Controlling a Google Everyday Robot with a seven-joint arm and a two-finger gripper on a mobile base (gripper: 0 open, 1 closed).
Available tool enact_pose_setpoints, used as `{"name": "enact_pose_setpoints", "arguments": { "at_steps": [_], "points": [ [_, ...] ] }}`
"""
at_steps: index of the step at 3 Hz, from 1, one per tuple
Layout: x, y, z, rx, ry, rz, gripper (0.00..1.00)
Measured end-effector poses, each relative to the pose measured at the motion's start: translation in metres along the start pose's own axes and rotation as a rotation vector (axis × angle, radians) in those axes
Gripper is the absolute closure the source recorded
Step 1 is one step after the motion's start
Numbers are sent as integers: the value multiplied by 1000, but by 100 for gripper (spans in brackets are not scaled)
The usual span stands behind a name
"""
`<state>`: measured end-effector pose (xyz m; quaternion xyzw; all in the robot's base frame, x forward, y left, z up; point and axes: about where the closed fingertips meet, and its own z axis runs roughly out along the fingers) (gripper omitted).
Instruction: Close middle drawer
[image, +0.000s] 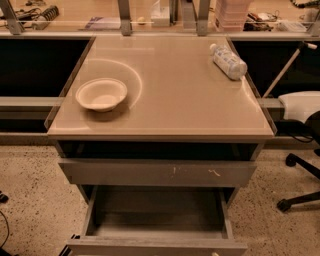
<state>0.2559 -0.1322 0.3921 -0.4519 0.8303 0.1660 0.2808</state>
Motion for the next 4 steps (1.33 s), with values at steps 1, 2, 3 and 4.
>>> {"name": "enact_pose_setpoints", "arguments": {
  "at_steps": [1, 2, 3, 4],
  "points": [
    [6, -24, 9, 28, -2, 37, 0],
    [7, -49, 15, 54, 10, 59, 0],
    [-12, -79, 16, 95, 13, 52, 0],
    [-12, -79, 16, 95, 13, 52, 0]
  ]
}}
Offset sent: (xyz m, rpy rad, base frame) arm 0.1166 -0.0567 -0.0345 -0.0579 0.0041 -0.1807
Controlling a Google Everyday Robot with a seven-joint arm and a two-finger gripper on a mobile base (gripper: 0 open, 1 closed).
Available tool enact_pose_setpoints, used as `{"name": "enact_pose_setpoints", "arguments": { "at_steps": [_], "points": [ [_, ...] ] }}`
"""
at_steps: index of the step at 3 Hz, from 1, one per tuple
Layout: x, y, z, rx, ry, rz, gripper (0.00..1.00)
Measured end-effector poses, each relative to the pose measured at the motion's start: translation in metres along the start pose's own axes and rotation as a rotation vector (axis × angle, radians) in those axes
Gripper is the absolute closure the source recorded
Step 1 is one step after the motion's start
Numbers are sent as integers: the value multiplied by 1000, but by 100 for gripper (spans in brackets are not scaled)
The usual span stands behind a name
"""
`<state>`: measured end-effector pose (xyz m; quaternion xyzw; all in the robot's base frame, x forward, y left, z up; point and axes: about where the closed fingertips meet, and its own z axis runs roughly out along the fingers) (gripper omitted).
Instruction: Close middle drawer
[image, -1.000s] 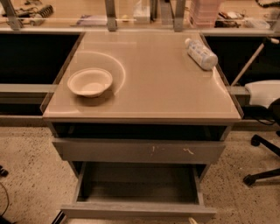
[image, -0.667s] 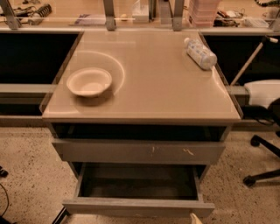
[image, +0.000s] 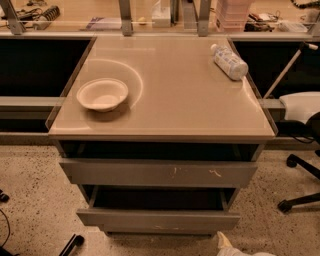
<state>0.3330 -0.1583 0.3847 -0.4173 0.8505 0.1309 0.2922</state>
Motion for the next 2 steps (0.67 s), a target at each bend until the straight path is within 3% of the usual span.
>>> {"name": "enact_pose_setpoints", "arguments": {
  "at_steps": [1, 2],
  "points": [
    [-13, -7, 9, 9, -8, -31, 0],
    [-46, -20, 22, 15, -27, -68, 0]
  ]
}}
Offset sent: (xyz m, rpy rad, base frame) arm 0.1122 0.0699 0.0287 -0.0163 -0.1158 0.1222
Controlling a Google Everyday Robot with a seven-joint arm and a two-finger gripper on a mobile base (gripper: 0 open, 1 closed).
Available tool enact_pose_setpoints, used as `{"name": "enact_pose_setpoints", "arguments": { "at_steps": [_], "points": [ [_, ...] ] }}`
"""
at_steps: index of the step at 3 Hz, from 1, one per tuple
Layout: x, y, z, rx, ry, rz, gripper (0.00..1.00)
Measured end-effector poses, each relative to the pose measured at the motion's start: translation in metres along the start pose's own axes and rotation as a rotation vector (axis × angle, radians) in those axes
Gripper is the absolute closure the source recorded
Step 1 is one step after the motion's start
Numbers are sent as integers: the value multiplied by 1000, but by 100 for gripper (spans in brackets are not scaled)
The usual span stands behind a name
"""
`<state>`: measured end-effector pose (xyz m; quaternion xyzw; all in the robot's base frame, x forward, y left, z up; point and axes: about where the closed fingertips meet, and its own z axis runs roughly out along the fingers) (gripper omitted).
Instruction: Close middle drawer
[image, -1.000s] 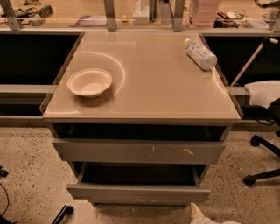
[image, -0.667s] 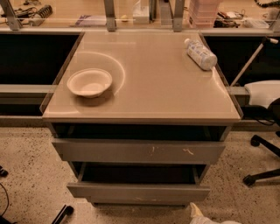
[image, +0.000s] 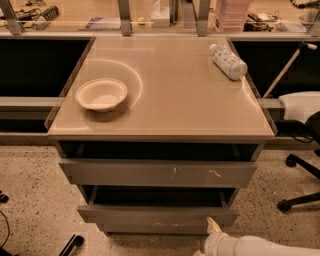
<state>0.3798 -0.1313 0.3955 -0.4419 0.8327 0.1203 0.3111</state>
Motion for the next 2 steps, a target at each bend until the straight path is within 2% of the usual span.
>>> {"name": "enact_pose_setpoints", "arguments": {
  "at_steps": [1, 2],
  "points": [
    [0, 0, 0, 0, 0, 0, 0],
    [-44, -13, 18, -5, -23, -36, 0]
  ]
}}
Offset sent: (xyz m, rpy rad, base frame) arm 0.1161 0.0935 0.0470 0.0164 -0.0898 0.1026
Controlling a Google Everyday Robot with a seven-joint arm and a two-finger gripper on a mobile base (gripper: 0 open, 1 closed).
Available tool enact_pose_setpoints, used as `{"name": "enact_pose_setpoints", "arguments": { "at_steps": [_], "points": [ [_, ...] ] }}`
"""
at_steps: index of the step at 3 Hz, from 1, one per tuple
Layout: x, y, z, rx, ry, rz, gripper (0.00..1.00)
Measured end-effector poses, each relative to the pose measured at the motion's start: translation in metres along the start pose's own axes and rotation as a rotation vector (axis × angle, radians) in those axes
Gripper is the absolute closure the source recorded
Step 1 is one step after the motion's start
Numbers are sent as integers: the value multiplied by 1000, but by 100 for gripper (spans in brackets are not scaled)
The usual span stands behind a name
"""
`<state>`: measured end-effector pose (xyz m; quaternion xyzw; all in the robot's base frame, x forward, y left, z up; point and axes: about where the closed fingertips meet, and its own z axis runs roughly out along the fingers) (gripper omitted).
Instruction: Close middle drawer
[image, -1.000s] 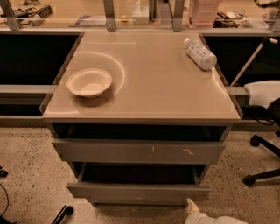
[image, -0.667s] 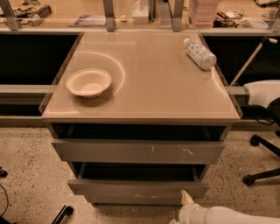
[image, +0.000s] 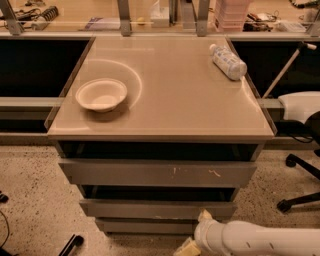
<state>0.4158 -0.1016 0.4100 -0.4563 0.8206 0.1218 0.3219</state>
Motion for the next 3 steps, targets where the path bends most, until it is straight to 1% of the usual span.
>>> {"name": "enact_pose_setpoints", "arguments": {
  "at_steps": [1, 2, 3],
  "points": [
    [-4, 0, 1, 0, -3, -4, 0],
    [-24, -4, 7, -3, -30, -15, 0],
    [-24, -4, 7, -3, -30, -15, 0]
  ]
}}
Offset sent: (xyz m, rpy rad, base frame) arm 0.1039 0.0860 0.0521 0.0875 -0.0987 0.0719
